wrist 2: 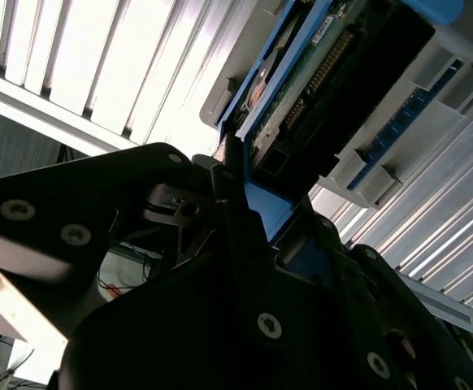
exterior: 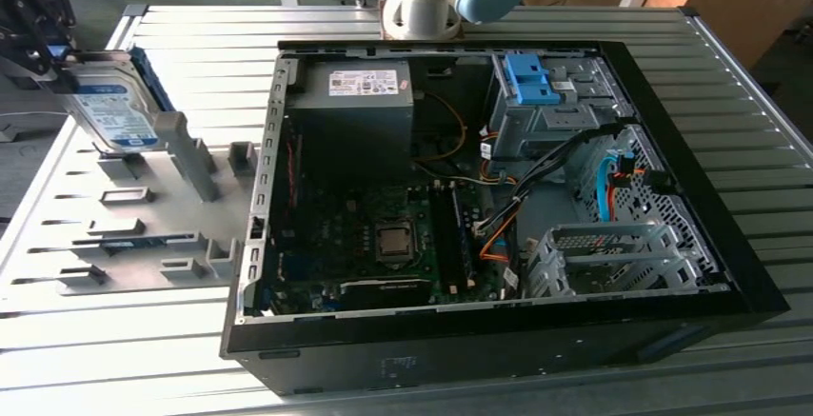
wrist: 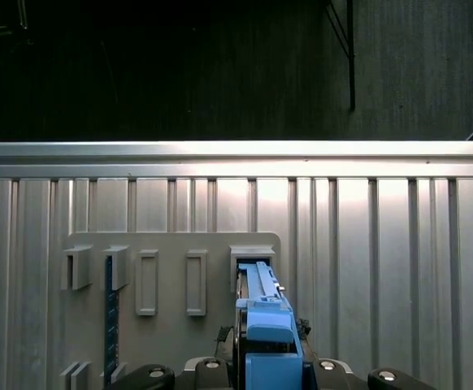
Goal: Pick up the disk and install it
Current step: 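Pick up the disk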
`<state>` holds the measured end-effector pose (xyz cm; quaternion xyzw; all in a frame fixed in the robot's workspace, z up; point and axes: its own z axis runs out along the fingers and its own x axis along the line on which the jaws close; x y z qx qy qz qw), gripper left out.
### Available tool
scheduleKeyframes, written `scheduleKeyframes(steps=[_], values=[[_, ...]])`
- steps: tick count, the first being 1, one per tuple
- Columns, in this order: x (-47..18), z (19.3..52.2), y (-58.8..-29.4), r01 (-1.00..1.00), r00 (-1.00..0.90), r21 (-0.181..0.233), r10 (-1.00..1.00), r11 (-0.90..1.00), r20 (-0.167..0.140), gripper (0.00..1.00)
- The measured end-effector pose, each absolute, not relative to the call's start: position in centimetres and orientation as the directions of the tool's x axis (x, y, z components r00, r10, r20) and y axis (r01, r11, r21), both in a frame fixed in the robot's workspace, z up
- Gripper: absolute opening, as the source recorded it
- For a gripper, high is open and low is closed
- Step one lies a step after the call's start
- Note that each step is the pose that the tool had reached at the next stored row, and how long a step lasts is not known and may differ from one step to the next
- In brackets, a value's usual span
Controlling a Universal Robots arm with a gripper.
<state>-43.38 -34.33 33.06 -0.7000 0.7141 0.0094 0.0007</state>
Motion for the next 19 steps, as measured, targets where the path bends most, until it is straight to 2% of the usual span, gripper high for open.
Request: scheduleKeyframes(steps=[19], values=[[-43.38, 33.65, -34.33, -1.000, -0.020, 0.013, -1.000, 0.020, -0.014, 0.36]])
